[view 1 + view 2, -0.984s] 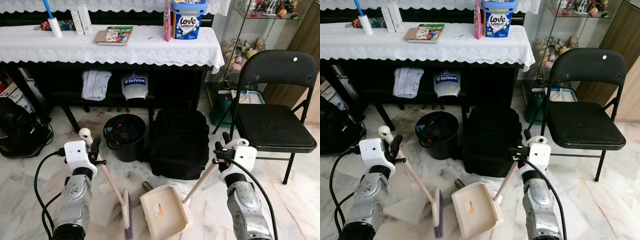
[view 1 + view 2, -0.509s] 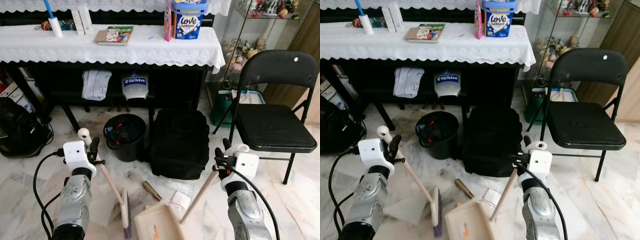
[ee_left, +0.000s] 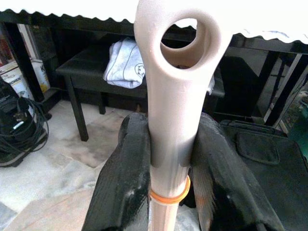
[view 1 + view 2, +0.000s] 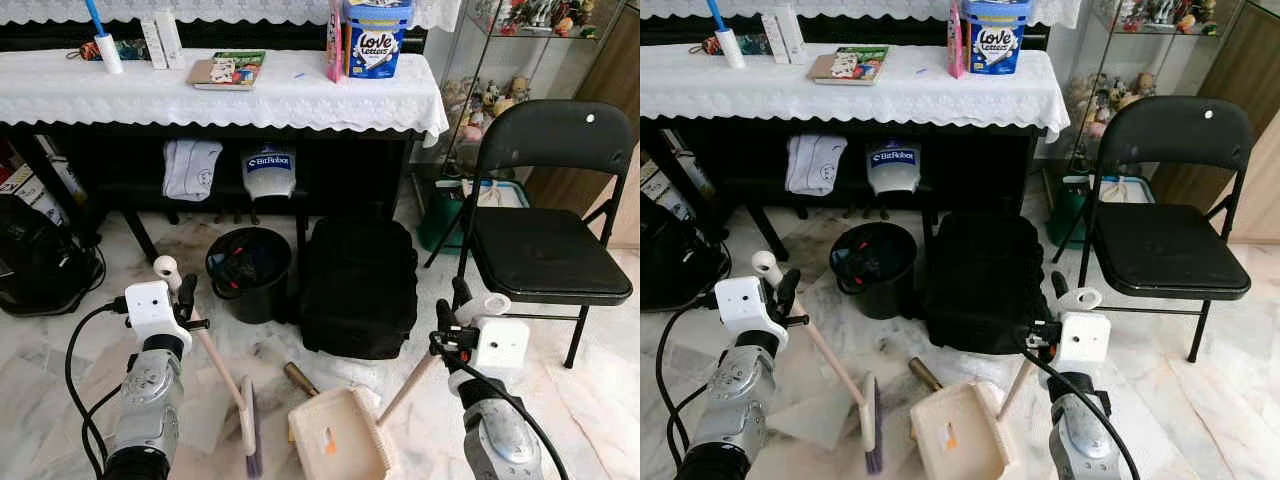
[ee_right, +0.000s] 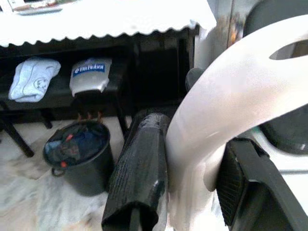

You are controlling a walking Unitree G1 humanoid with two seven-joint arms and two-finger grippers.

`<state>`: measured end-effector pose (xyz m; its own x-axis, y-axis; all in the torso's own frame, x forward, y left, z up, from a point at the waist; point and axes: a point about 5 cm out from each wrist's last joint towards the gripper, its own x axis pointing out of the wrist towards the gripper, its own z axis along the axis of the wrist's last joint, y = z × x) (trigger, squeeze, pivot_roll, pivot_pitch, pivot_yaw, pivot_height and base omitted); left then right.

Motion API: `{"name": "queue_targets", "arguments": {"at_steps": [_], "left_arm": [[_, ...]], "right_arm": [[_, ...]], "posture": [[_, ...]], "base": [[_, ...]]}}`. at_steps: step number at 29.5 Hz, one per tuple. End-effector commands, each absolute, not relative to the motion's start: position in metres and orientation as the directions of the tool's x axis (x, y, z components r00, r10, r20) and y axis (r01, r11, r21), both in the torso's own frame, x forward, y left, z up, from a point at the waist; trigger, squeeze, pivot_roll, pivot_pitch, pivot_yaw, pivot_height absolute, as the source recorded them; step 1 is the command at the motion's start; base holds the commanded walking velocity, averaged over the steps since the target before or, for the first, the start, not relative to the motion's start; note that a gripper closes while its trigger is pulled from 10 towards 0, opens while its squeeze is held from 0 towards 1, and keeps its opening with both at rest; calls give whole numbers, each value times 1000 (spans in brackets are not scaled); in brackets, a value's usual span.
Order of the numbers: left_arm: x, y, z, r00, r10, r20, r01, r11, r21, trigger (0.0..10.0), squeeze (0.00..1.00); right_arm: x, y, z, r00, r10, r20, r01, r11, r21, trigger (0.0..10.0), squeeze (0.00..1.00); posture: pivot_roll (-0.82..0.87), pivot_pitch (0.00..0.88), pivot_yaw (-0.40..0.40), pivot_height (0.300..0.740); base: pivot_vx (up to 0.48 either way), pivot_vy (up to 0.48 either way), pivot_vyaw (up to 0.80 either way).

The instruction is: Sweep floor

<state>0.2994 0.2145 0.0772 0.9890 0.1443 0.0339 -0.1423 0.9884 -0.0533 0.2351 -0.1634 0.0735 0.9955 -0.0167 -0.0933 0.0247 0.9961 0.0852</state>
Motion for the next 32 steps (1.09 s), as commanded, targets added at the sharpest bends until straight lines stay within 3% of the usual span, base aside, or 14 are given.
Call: {"name": "queue_targets", "arguments": {"at_steps": [1,18,24,32], "left_arm": [[304,216,86,987,143,78,-141,989,-31,10000,0],[305,219,87,986,148,80,-146,989,-23,10000,0],[305,219,87,986,146,80,-145,989,-24,10000,0],[306,219,87,986,147,81,-145,989,-26,10000,0]], "right_arm": [[235,-159,76,993,34,-110,-17,988,154,10000,0],[226,-153,65,933,274,-232,-229,952,204,10000,0],[220,-154,62,873,403,-277,-348,910,226,10000,0],[198,-150,61,680,656,-328,-590,755,288,10000,0]], "posture": [[-19,0,-9,740],[-24,0,-10,740],[-26,0,-10,740],[-26,0,-10,740]], "base": [[0,0,0],[0,0,0],[0,0,0],[0,0,0]]}}
